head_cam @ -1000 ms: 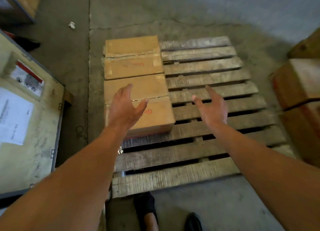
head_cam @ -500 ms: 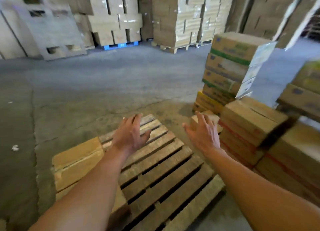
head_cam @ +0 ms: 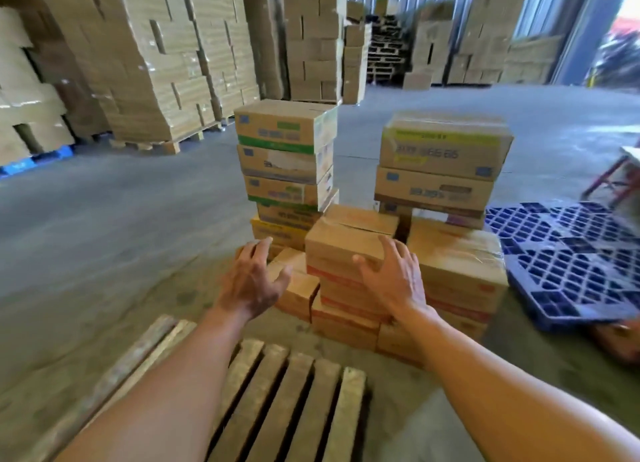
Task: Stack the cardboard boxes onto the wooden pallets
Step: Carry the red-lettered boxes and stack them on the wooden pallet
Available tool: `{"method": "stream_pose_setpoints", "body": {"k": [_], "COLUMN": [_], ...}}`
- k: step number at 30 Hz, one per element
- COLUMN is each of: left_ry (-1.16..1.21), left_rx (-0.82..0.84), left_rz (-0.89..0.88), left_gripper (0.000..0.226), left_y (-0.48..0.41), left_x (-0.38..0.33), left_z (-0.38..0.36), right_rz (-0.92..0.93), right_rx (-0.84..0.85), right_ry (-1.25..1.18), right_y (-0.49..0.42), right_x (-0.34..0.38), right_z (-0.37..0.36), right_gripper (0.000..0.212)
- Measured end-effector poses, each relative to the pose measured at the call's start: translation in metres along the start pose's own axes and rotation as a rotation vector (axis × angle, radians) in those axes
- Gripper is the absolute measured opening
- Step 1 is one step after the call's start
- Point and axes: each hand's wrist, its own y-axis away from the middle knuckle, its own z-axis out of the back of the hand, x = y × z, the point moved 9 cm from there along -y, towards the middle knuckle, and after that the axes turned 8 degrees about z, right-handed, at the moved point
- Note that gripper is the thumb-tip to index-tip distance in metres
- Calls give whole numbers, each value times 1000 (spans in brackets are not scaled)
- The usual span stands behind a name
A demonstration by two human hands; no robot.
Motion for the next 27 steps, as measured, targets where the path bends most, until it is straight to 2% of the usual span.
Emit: {"method": "stream_pose_setpoints", "body": {"k": [2,4,9,19,23,27], "left_ry": [24,41,61,21,38,55], "left_rx": [28,76,164,305,393,463], "left_rz": [-19,4,29,134,145,202], "left_gripper": [88,81,76,66,70,76], "left_y": [-29,-59,-125,-246,-296,-355], "left_x": [-9,-12,-15,34,61,93], "left_z": [-34,-69,-137,-256,-314,-379], "right_rz": [-20,-48,-138,-429,-545,-736], "right_rx": [-11,-3,89,158,135,22], "right_ry": [14,12,-19,-69,-79,-126], "right_y": [-31,-62,-127,-202,-227,-253], "right_x": [-28,-55,-108,-207,-243,-282], "right_z": [-7,-22,-67,-170,-215,-259], "right_gripper": [75,76,77,79,81,80]}}
